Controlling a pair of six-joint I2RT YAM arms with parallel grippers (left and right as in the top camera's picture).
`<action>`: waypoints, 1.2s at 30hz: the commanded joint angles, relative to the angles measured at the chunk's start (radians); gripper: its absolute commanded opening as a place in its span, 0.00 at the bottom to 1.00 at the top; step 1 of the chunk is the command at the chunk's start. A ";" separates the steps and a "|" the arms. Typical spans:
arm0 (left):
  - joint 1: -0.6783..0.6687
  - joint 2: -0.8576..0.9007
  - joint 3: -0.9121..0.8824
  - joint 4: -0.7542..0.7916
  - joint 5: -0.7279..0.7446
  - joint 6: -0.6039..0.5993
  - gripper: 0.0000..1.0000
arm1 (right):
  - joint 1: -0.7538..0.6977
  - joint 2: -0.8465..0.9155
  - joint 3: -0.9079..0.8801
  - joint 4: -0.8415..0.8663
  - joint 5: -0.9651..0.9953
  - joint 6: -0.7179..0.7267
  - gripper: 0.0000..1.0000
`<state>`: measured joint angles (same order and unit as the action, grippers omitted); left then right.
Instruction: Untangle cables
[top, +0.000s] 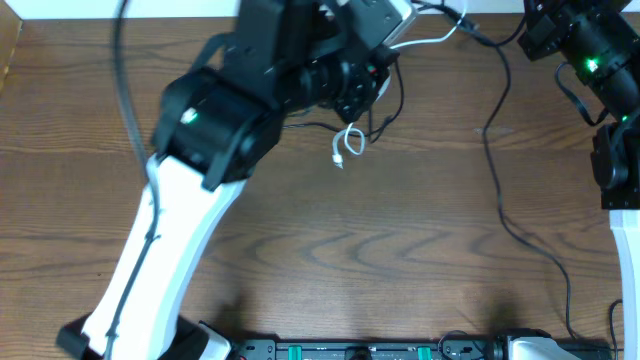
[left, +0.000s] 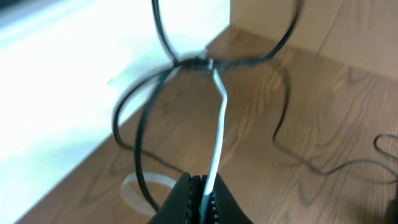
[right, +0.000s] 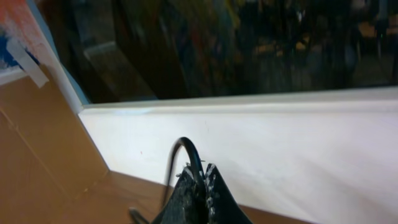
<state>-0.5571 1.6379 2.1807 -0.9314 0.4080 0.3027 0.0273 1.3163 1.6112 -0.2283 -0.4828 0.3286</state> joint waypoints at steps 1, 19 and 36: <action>0.004 -0.063 -0.004 0.014 -0.017 -0.008 0.08 | -0.006 0.006 0.025 -0.026 0.006 -0.028 0.01; 0.004 -0.264 -0.004 0.014 -0.220 0.011 0.07 | -0.007 0.131 0.025 -0.153 0.078 -0.076 0.01; 0.004 -0.440 -0.003 0.047 -0.490 0.044 0.07 | -0.063 0.148 0.025 -0.174 0.291 -0.117 0.01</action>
<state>-0.5571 1.2240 2.1780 -0.8928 0.0074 0.3229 0.0006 1.4654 1.6161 -0.4007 -0.2501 0.2314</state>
